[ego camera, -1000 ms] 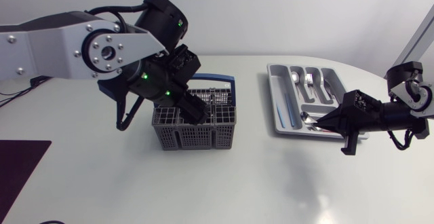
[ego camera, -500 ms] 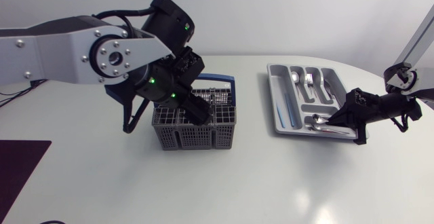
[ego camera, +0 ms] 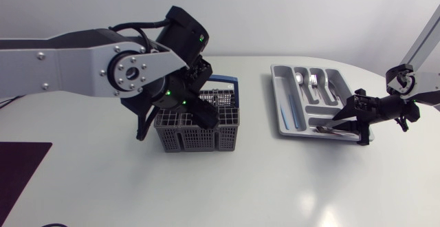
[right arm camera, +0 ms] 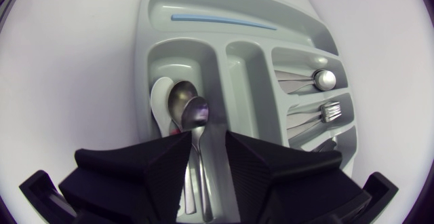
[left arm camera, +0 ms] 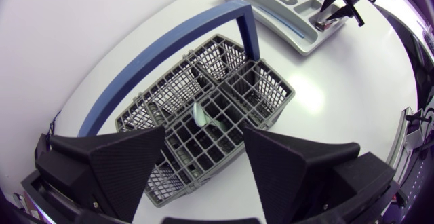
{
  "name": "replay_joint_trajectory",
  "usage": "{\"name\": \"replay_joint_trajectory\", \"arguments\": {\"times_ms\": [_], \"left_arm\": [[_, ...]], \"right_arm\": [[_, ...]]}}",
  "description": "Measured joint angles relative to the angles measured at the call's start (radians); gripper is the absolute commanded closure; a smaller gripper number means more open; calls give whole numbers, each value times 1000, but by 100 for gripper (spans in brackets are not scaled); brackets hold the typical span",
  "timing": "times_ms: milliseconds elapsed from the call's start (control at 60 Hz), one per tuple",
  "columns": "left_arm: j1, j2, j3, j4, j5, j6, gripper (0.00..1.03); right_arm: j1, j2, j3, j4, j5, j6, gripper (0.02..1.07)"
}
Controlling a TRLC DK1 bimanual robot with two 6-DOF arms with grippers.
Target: Unload the cutlery basket into the drawer organizer.
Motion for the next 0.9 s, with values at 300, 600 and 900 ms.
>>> {"name": "replay_joint_trajectory", "arguments": {"times_ms": [300,600,900], "left_arm": [[-30,62,0,24,-83,-18,9],[-30,73,0,100,-145,-23,11],[-30,97,-1,143,-156,-23,12]], "right_arm": [[0,-104,-105,42,-9,31,9],[5,-331,-266,-46,-137,61,8],[143,-549,-410,-189,-267,106,8]]}}
